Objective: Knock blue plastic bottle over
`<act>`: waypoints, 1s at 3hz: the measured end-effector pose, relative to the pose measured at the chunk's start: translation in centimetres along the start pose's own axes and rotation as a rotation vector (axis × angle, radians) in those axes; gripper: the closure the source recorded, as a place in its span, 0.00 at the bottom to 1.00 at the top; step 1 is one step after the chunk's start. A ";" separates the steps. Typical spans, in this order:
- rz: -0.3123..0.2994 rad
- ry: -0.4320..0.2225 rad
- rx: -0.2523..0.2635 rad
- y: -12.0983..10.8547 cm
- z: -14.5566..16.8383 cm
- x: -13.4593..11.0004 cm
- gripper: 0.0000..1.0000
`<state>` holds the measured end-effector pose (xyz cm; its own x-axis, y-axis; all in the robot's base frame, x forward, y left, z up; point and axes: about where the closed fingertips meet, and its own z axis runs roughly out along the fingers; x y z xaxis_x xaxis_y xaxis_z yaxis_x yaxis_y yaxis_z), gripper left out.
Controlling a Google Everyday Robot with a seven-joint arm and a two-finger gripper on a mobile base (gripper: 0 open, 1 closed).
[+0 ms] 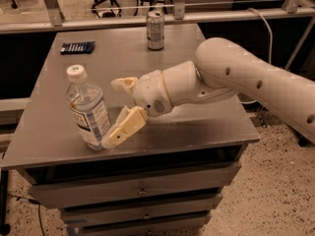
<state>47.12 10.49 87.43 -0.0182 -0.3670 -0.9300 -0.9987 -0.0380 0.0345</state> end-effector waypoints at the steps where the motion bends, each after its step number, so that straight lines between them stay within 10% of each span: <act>1: 0.006 -0.071 -0.037 0.5 2.1 0.0 0.00; 3: -0.014 -0.141 -0.048 0.4 3.1 -0.3 0.39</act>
Offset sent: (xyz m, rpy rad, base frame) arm -0.0065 0.0376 -0.0174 0.1826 0.0206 0.0597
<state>46.62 13.48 86.59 -0.0140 -0.2317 -0.9727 -0.9955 -0.0877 0.0352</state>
